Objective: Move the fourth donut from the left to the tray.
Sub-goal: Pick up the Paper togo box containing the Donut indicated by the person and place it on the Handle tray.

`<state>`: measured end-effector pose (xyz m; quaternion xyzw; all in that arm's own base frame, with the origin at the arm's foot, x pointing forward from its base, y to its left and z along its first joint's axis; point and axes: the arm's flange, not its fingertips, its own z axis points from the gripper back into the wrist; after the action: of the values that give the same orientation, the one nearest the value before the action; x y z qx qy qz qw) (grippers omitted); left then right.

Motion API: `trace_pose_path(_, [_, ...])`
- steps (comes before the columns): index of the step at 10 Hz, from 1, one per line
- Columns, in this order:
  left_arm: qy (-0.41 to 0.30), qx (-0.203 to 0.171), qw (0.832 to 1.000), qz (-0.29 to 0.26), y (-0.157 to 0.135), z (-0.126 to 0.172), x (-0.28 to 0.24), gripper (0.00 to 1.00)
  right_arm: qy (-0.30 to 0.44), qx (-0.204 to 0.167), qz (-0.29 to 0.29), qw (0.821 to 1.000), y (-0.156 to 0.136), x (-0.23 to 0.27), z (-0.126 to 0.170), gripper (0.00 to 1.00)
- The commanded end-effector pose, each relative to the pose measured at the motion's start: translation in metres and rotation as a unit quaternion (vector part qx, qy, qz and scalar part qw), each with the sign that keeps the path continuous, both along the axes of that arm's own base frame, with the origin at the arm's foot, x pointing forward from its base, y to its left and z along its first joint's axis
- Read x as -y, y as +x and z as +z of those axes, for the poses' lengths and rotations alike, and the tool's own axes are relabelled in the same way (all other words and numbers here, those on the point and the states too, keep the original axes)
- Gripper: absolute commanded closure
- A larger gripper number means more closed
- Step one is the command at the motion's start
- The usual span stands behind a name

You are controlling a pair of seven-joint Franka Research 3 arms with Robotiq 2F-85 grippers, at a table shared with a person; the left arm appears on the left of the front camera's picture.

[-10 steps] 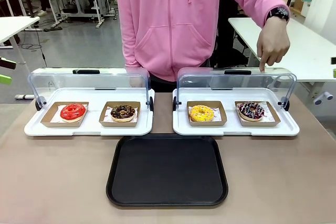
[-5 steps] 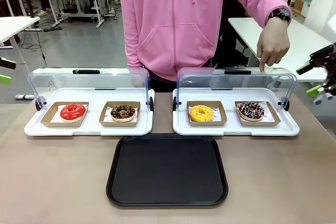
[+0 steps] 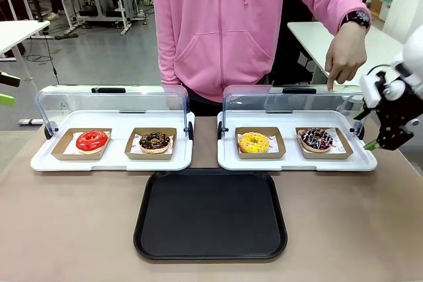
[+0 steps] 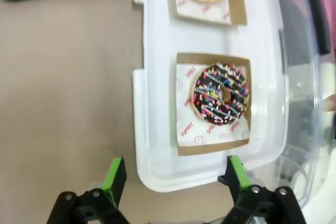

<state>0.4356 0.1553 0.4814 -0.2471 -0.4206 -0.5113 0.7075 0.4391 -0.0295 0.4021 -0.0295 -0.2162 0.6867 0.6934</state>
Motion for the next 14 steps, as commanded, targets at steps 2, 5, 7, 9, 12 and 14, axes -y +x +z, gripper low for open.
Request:
trace_pose_path(2, [0.002, -0.006, 1.0, 0.0, -0.002, 0.003, 0.001, 0.0, 0.0, 0.0, 0.0, 1.0, 0.0, 0.0, 0.0, 0.0])
trace_pose_path(5, [0.002, -0.006, 1.0, 0.0, -0.002, 0.003, 0.001, 0.0, 0.0, 0.0, 0.0, 1.0, 0.0, 0.0, 0.0, 0.0])
trace_pose_path(7, [0.002, -0.006, 1.0, 0.0, -0.002, 0.003, 0.001, 0.0, -0.002, 0.001, -0.011, 1.0, -0.001, -0.002, -0.004, 0.0])
trace_pose_path(9, [0.002, -0.006, 1.0, 0.0, -0.002, 0.003, 0.001, 0.0, -0.023, -0.001, -0.033, 0.999, 0.012, -0.01, -0.015, 0.0])
trace_pose_path(12, [0.002, -0.006, 1.0, 0.0, -0.002, 0.003, 0.001, 0.0, -0.025, -0.013, -0.026, 0.999, 0.027, -0.01, -0.039, 0.0])
trace_pose_path(14, [0.002, -0.006, 1.0, 0.0, -0.002, 0.003, 0.001, 0.0, -0.032, -0.014, -0.023, 0.999, 0.031, -0.015, -0.052, 0.0])
